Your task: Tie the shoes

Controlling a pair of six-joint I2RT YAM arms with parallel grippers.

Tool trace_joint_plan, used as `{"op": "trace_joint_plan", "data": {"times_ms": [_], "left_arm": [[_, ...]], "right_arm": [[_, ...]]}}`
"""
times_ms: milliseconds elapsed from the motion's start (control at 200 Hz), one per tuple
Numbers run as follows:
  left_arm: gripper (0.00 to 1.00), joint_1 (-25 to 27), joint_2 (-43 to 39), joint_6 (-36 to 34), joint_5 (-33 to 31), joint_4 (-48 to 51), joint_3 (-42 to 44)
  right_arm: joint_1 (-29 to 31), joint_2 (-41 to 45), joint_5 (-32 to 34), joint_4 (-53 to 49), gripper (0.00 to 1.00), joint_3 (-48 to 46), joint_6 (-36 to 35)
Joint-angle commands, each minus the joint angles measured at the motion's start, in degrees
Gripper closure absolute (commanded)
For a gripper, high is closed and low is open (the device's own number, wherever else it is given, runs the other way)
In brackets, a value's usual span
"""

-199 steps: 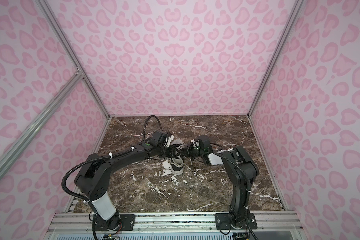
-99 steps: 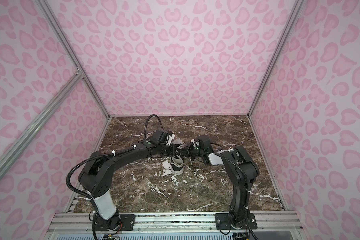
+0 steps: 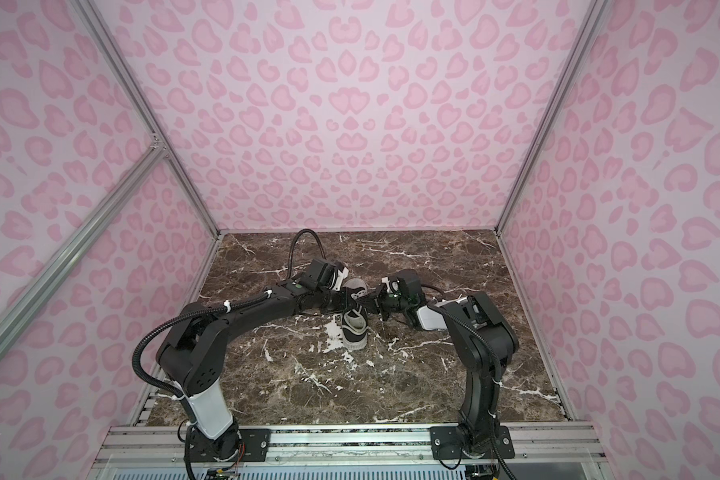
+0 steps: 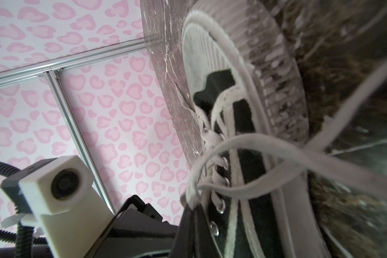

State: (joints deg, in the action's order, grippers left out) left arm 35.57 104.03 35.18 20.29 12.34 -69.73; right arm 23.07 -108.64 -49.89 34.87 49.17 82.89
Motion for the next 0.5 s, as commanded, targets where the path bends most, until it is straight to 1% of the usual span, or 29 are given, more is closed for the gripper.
{"op": "trace_joint_plan", "data": {"times_ms": [0,185,365,495], "left_arm": [[0.95,-0.11,-0.39,-0.87,0.01,-1.00,0.45],[0.96,-0.06,-1.37,-1.23,-0.41,-0.41,1.39],[0.96,-0.06,-2.56,-1.69,-0.69,0.60,2.29],[0.96,-0.06,-4.06,-1.85,-1.22,1.51,3.07]], "right_arm": [[0.14,0.19,-0.49,1.29,0.95,-0.26,-0.23],[0.05,0.29,-0.37,1.17,0.90,-0.42,-0.28],[-0.43,0.48,0.00,1.16,0.75,-0.58,-0.37],[-1.47,1.33,0.23,0.56,0.70,-1.58,-0.96]]}}
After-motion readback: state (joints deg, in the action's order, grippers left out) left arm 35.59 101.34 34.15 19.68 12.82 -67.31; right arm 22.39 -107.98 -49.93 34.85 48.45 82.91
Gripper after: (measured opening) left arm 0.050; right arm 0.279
